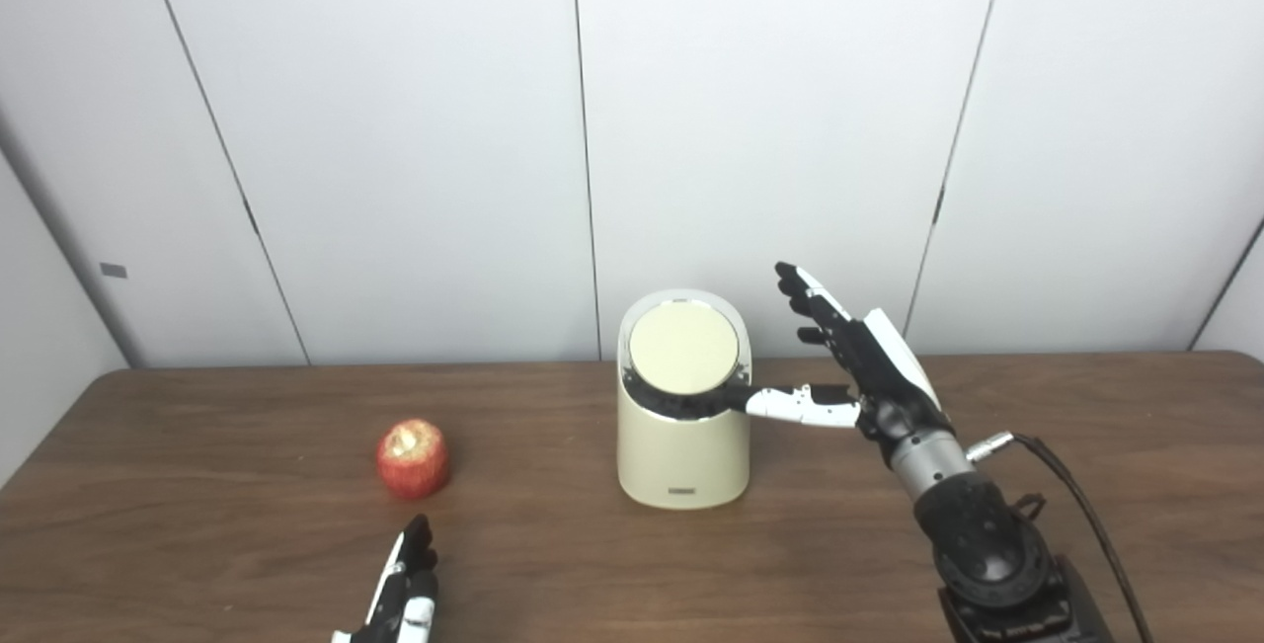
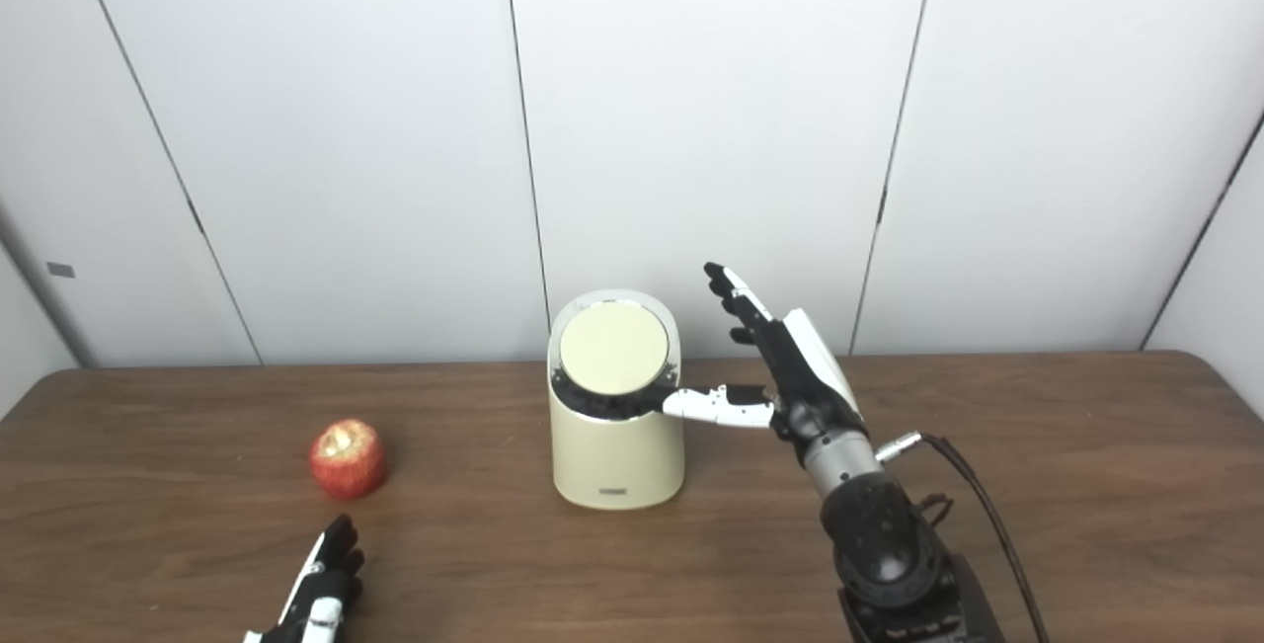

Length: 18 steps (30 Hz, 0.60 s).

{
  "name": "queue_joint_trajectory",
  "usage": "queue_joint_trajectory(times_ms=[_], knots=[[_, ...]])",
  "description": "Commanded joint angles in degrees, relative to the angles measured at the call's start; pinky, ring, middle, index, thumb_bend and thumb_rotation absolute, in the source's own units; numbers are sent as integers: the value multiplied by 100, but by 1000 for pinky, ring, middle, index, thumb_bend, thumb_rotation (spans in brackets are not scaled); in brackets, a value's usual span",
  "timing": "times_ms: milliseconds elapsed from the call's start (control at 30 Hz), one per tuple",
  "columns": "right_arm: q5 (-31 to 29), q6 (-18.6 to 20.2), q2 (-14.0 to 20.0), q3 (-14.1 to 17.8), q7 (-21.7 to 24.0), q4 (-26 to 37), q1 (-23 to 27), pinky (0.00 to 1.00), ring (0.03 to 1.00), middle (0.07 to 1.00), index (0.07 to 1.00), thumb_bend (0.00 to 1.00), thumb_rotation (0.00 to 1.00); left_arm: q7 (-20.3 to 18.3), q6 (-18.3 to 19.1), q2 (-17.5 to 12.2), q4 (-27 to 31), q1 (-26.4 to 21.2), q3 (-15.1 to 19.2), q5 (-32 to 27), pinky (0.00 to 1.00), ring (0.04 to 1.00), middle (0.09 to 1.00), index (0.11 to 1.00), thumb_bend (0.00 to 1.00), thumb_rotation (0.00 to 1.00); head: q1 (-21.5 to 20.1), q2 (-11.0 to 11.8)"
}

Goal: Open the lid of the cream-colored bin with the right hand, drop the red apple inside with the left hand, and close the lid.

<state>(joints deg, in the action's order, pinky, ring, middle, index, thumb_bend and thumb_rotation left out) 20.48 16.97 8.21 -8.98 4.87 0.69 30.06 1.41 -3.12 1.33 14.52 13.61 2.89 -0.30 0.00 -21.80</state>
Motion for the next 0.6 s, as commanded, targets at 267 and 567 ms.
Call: queue_joint_trajectory(times_ms=[267, 567], knots=[[252, -603, -132, -176, -296, -821, 1028, 816, 905, 922, 927, 888, 403, -32, -184, -12, 80, 440, -99, 63, 1000, 991, 991, 1000, 460, 842, 43, 16], [412, -741, -363, -247, -611, -1636, 1415, 746, 872, 908, 920, 875, 385, 71, -270, 49, -15, 392, -89, 159, 1000, 980, 980, 1000, 438, 827, 136, 56]])
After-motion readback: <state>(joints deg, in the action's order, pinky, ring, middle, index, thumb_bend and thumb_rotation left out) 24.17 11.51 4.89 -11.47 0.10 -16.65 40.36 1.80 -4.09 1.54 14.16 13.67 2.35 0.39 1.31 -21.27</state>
